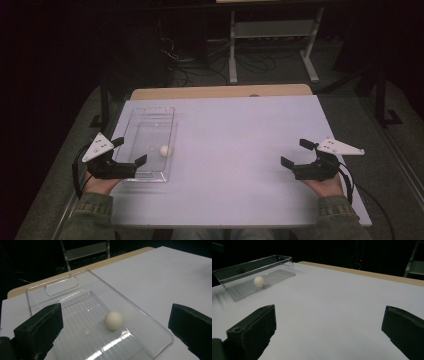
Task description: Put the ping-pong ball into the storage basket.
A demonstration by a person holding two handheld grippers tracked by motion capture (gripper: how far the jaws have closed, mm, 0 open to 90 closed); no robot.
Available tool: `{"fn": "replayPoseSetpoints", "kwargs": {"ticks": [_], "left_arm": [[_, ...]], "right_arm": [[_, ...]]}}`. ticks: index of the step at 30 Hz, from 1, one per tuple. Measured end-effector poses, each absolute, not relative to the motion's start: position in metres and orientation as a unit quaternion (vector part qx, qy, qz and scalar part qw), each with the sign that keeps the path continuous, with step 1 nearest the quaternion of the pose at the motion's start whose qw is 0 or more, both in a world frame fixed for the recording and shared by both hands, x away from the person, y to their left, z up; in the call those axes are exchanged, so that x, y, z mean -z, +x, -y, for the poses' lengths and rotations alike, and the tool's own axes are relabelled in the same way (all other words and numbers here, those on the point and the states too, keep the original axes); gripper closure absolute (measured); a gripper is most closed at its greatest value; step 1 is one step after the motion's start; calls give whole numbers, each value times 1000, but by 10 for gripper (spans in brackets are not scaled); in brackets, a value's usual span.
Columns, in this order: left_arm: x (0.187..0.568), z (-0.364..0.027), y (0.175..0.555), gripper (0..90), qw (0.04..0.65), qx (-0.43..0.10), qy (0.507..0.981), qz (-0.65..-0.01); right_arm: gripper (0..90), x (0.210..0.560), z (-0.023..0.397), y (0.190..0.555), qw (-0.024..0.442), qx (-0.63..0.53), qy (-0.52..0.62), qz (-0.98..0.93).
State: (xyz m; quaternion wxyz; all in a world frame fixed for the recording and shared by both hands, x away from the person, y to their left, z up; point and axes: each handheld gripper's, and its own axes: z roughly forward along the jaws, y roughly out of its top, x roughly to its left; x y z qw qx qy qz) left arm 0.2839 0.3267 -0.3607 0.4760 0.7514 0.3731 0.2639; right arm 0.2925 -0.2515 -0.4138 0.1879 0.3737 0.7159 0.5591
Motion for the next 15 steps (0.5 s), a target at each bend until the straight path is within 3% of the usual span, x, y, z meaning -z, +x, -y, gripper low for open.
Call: {"fn": "replayPoseSetpoints", "kwargs": {"ticks": [15], "left_arm": [[370,-339,275,0,517,-290,699,-399]], "right_arm": [[0,414,251,293,187,-558,374,-717]]}}
